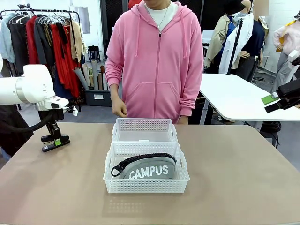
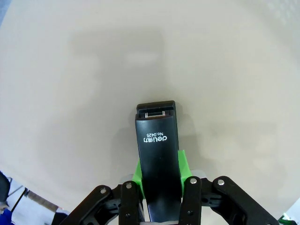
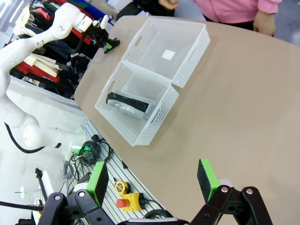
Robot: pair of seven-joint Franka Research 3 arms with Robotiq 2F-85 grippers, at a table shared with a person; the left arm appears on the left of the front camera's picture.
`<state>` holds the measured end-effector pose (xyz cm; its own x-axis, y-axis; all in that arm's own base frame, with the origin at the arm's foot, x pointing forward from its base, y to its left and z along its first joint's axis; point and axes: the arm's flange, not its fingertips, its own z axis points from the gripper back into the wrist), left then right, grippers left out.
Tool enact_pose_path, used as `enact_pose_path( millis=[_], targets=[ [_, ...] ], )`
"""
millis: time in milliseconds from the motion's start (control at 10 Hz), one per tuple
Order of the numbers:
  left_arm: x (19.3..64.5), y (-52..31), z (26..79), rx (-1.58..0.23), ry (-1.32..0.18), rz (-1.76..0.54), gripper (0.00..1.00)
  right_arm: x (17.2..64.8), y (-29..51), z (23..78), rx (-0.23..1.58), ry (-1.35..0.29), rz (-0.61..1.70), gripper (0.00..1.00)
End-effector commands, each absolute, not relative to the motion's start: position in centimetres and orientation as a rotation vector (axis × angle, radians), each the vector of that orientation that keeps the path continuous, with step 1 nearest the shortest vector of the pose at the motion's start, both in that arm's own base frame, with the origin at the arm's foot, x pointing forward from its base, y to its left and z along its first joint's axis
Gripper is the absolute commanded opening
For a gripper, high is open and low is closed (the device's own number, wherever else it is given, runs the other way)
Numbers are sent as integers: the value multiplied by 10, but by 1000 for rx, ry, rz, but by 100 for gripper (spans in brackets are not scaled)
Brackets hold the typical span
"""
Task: Distribute items into two baskets.
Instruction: Pick up the Stapler that the person points to.
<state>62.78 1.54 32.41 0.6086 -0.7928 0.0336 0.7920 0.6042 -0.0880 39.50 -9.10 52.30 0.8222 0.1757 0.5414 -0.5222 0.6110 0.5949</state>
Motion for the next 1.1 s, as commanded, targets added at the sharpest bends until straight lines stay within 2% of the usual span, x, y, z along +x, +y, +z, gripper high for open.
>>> enact_pose_path(
  millis=[0,600,1000],
  targets=[
    [622,17,323,-110,8,-930,0,394,-90,524,830,-463,415,100],
    [621,18,331,-135,7,-933,0,394,-90,524,830,-463,415,100],
    [581,9,432,-175,-100,-952,0,394,-90,524,830,-463,415,100]
  ],
)
